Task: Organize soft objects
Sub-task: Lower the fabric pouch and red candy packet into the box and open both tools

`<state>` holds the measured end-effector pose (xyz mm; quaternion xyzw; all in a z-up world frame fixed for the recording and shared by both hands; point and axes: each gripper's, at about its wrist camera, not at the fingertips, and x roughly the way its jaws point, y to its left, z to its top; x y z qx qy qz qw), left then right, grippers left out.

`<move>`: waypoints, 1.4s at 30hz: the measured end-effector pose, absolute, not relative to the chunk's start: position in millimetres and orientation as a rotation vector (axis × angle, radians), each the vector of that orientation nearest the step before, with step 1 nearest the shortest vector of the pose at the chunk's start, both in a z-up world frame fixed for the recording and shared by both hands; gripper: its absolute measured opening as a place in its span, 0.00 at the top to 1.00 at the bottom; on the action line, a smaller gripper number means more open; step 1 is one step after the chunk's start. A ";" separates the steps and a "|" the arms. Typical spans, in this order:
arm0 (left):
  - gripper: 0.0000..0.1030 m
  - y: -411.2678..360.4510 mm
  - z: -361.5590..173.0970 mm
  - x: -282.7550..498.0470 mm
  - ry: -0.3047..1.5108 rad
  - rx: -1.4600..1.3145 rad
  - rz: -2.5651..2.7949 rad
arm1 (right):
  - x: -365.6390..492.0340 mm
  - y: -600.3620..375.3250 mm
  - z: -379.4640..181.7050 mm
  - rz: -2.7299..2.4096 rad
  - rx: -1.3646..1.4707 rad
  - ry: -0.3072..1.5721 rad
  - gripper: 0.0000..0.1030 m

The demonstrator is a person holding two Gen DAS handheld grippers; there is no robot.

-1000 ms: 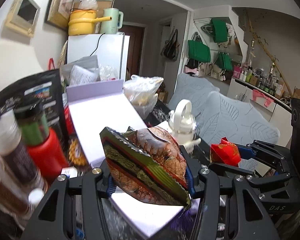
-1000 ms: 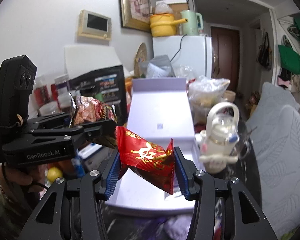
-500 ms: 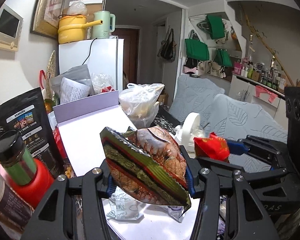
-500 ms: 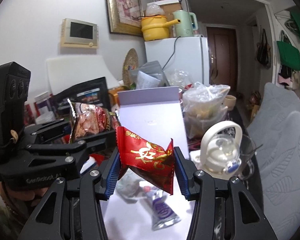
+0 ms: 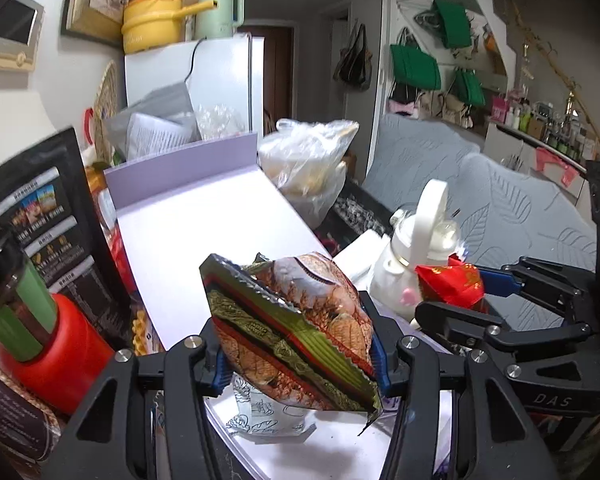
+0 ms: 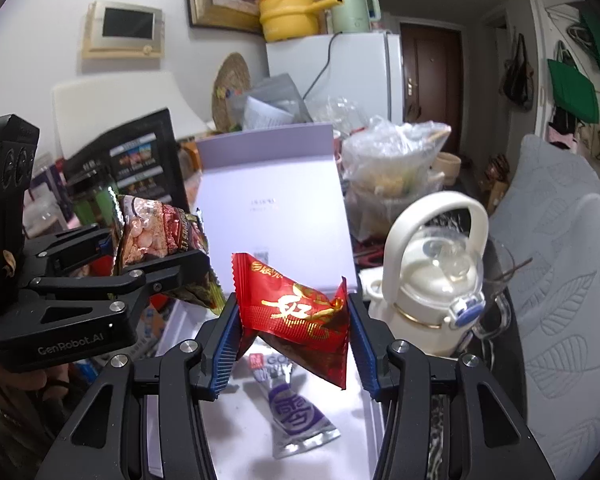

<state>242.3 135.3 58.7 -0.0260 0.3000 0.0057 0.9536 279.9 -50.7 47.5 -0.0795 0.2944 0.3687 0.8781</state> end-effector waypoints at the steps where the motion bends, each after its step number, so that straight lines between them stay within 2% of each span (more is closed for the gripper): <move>1: 0.50 137.5 54.6 245.7 0.625 -0.058 0.012 | 281.1 -49.8 45.3 0.766 -0.170 0.621 0.52; 26: 0.49 139.5 -12.7 288.9 0.901 -0.004 0.049 | 306.7 -34.9 4.1 0.694 -0.241 0.769 0.48; 28: 0.44 138.9 -11.9 287.8 0.911 0.001 0.054 | 306.9 -34.6 3.3 0.688 -0.245 0.770 0.47; 30: 0.25 137.4 -12.1 289.8 0.919 0.018 0.075 | 308.2 -34.9 2.7 0.688 -0.242 0.779 0.43; 31: 0.22 136.9 -11.8 289.3 0.917 0.032 0.097 | 308.4 -35.2 2.7 0.682 -0.243 0.780 0.43; 35: 0.22 137.7 -9.7 287.9 0.908 0.033 0.110 | 308.0 -36.8 5.7 0.669 -0.250 0.768 0.36; 42: 0.22 136.4 -1.5 281.5 0.888 0.021 0.107 | 305.4 -40.8 12.7 0.662 -0.237 0.747 0.36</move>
